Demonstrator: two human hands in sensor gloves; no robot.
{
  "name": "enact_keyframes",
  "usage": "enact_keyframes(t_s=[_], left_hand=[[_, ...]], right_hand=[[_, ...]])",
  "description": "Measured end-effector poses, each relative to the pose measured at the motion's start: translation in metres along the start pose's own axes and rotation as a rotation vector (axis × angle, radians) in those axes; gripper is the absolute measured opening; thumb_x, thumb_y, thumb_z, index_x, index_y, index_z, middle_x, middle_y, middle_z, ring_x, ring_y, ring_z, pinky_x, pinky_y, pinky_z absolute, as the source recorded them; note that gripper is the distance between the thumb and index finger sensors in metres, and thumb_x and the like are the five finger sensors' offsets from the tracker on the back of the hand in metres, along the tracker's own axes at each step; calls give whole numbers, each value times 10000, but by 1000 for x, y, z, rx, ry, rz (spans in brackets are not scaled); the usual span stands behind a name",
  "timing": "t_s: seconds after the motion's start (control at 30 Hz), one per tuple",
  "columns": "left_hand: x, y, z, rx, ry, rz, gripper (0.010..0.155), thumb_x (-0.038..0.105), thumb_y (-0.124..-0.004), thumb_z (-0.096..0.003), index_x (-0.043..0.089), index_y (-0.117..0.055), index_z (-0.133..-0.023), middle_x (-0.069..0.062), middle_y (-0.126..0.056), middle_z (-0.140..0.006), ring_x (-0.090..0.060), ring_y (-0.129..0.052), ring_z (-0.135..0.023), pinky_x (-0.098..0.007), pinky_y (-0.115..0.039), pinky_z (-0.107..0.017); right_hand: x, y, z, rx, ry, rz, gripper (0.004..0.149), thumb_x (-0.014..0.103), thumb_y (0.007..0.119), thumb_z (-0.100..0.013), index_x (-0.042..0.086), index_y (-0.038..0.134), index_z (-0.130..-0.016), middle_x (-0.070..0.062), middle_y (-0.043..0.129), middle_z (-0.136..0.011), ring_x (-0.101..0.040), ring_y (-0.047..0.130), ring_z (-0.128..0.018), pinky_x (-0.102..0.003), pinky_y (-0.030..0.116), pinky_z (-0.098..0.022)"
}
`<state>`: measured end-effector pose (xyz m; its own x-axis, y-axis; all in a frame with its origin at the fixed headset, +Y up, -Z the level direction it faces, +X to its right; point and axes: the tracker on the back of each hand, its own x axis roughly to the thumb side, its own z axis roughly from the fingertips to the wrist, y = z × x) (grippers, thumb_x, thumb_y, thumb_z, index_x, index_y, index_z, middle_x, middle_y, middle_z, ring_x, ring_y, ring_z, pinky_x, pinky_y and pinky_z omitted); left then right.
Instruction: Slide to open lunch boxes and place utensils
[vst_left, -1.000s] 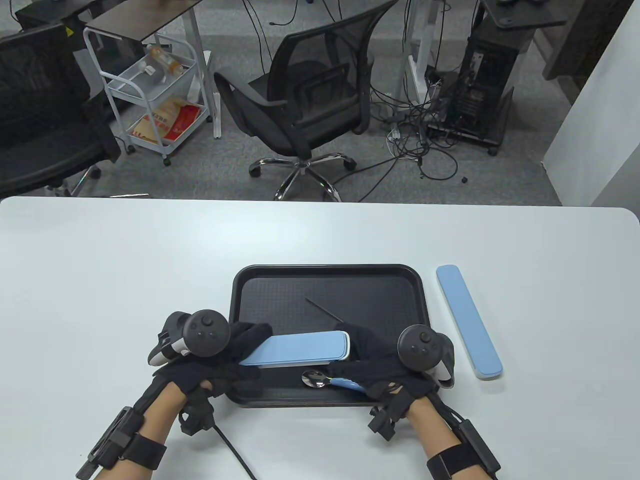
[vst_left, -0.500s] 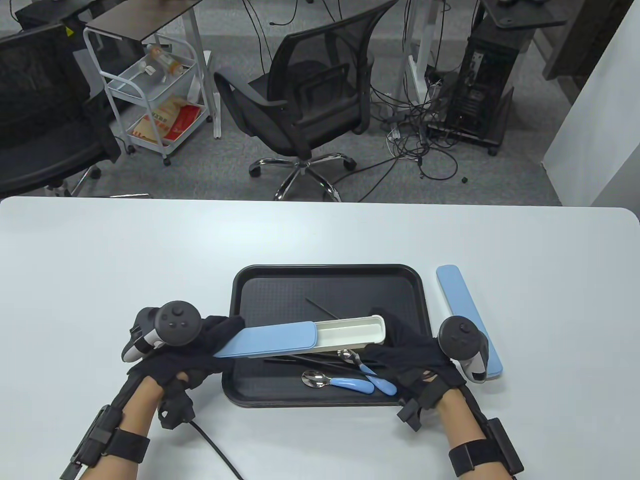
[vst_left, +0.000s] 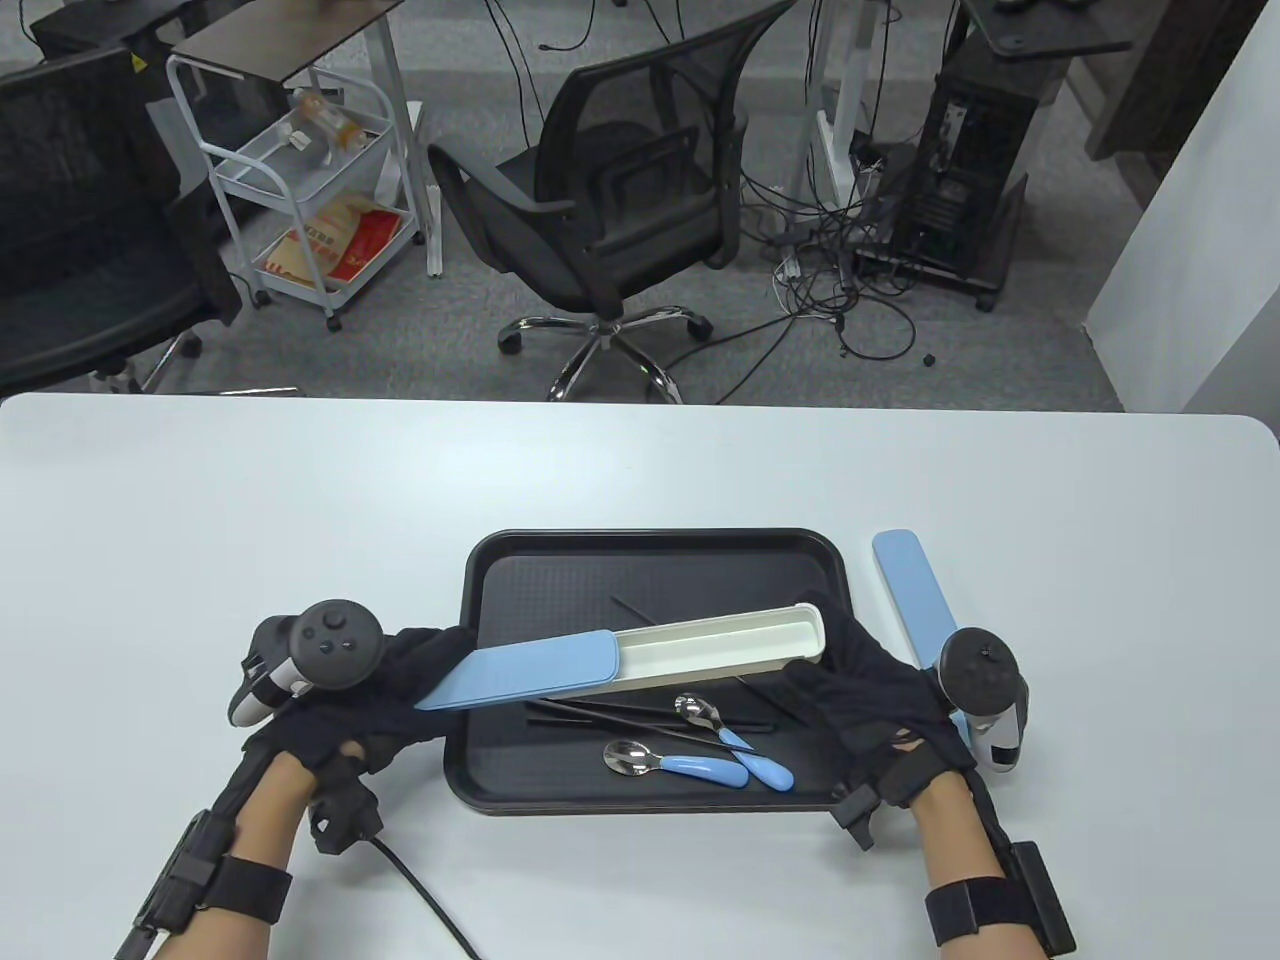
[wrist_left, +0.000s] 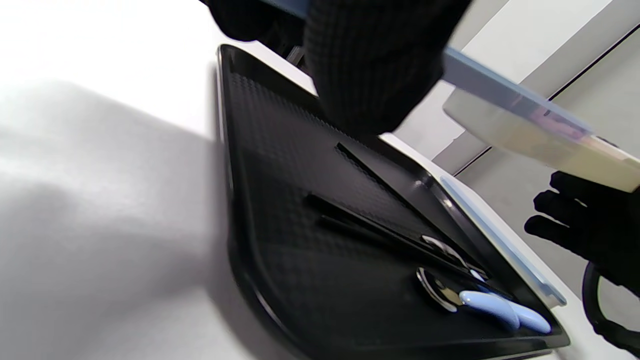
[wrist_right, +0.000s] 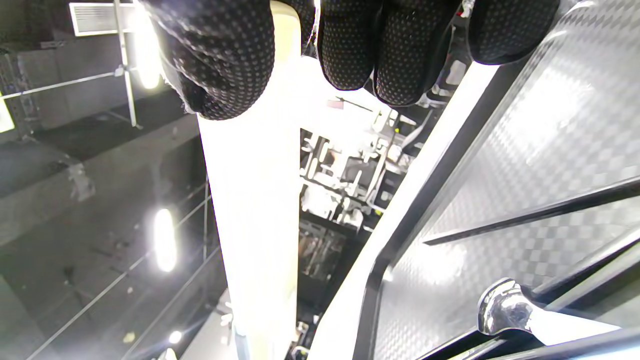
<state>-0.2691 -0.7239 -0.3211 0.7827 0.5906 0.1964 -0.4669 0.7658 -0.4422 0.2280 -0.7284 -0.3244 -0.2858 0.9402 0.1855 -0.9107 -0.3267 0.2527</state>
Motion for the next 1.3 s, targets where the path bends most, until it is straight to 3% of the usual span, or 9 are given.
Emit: enact_keyframes(t_s=[0.2,0.4,0.57,0.77,0.97,1.3], left_hand=[[-2,3,1,24,11,13,835,350,-977,-472,333,-438,-1109,69,-494,-1162,-287,-544,-1063,-688,-326,-799],[-12,13,4,139,117,95,835,351,-952,-489,303,-406,-1119,21,-475,-1171,-322,-539,-1053,-704,-347,-786],[-23,18,7,211,210,136,834,354,-939,-498,289,-392,-1123,1,-466,-1174,-338,-536,-1050,-709,-339,-788],[-26,19,8,218,244,139,831,357,-934,-502,281,-389,-1125,-7,-464,-1175,-346,-539,-1049,-709,-343,-789],[-25,20,10,241,304,113,829,357,-936,-503,282,-393,-1125,-3,-465,-1176,-344,-539,-1052,-707,-340,-790],[-28,22,12,271,355,127,829,362,-932,-506,277,-389,-1127,-7,-465,-1176,-345,-542,-1051,-705,-362,-785]], right_hand=[[2,2,1,-96,19,-45,764,377,892,-512,146,489,-1118,-187,660,-1058,-484,730,-917,-700,593,-657],[7,12,0,-183,93,218,780,331,933,-493,75,509,-1095,-203,715,-1019,-465,809,-874,-651,688,-623],[15,35,-16,-198,127,455,733,288,984,-460,67,610,-1051,-192,833,-935,-411,952,-772,-561,844,-555],[22,82,-56,-70,210,909,737,254,1002,-444,86,616,-1048,-161,862,-923,-377,998,-747,-502,896,-534],[17,118,-85,51,261,1079,760,262,1008,-433,85,604,-1051,-159,864,-927,-374,986,-765,-500,878,-549],[17,159,-93,128,239,1416,725,241,995,-427,51,636,-1027,-147,916,-887,-369,1003,-743,-506,883,-535]])
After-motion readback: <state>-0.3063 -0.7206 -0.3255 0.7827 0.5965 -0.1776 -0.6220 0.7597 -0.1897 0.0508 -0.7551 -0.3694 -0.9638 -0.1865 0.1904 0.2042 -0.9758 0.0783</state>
